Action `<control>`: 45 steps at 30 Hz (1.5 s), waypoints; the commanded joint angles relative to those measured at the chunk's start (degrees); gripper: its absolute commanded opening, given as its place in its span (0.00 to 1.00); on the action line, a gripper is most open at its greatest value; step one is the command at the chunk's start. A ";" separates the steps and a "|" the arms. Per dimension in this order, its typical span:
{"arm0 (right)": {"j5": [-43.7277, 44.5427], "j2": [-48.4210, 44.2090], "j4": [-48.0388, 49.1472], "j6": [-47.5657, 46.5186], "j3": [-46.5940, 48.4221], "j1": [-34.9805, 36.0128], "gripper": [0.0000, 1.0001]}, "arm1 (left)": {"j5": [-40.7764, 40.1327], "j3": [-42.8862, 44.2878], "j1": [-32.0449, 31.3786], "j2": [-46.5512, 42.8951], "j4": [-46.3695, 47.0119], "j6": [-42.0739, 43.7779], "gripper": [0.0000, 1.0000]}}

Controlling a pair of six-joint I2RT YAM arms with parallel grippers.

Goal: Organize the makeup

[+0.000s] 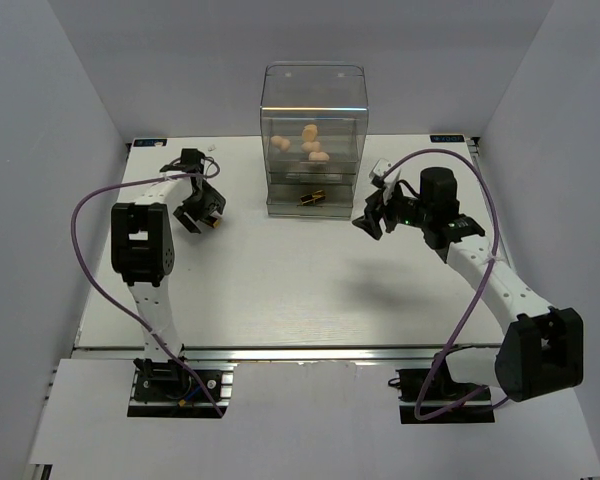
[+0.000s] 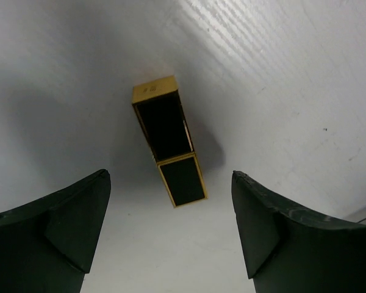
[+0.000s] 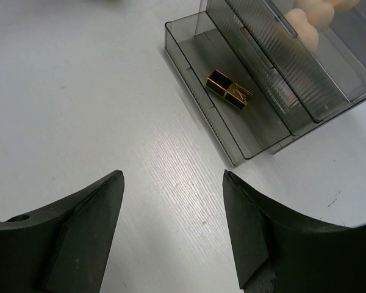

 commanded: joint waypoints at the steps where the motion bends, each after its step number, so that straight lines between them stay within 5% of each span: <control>1: -2.19 -2.06 2.97 2.75 -0.86 -0.80 0.71 | -1.99 4.67 0.02 1.44 -3.27 1.02 0.88; 6: -2.46 -2.41 3.24 3.11 -1.30 -1.32 0.71 | -2.78 5.91 0.10 3.73 -3.89 0.40 0.77; 9: -2.63 -2.59 3.33 3.28 -1.47 -1.41 0.71 | -1.82 6.26 0.28 4.61 -4.07 0.49 0.53; 10: -2.63 -2.76 3.42 3.46 -1.56 -1.50 0.71 | -1.47 6.26 0.28 4.70 -4.15 0.66 0.32; 11: -2.81 -2.94 3.59 3.46 -1.74 -1.50 0.71 | -1.03 6.44 0.28 4.79 -4.50 0.66 0.23; 13: -2.90 -3.29 3.59 3.64 -2.09 -1.59 0.71 | -0.41 6.17 0.28 4.53 -4.68 0.84 0.09; 16: -2.99 -3.91 3.59 3.64 -2.53 -1.59 0.71 | 1.43 3.28 0.28 1.21 -2.49 1.19 0.02; 20: -2.81 -5.57 3.59 2.76 -3.14 -2.03 0.71 | 8.45 -3.92 0.28 -7.23 4.88 2.33 0.00; 28: -3.69 -6.20 6.40 4.78 -3.76 -2.64 0.72 | 27.97 -27.02 -3.93 -30.35 33.97 3.12 0.00; 36: -3.78 -5.14 7.02 7.41 -2.18 -2.91 0.72 | 27.64 -37.77 -12.28 -38.19 50.06 -8.90 0.00; 45: -2.37 -7.77 8.60 11.54 -2.79 -5.28 0.73 | 19.73 -36.02 -19.75 -30.37 62.37 -32.52 0.00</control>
